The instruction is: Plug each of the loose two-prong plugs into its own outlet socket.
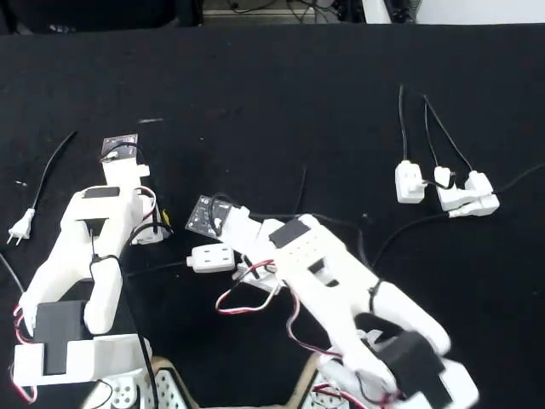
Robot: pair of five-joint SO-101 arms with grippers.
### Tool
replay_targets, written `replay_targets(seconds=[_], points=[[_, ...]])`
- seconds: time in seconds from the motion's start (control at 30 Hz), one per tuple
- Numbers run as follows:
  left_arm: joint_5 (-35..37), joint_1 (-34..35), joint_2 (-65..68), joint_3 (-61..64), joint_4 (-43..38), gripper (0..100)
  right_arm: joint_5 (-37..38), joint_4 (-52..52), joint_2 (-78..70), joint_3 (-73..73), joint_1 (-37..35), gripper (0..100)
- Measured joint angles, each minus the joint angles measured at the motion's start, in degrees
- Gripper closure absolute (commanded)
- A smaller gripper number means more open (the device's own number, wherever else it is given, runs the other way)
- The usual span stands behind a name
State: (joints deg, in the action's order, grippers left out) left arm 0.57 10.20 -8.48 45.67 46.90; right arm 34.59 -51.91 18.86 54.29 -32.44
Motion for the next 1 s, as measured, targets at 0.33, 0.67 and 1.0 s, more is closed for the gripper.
replay_targets(seconds=[0.33,0.67,1.0], points=[[0.00,0.00,0.00,0.00,0.00,80,-7.21,9.32,5.80,-3.96,20.40,97.3],[0.00,0.00,0.00,0.00,0.00,80,-10.02,13.80,-18.55,-20.40,22.42,97.3],[0.00,0.00,0.00,0.00,0.00,80,-10.02,13.80,-35.69,-34.02,22.42,97.5]])
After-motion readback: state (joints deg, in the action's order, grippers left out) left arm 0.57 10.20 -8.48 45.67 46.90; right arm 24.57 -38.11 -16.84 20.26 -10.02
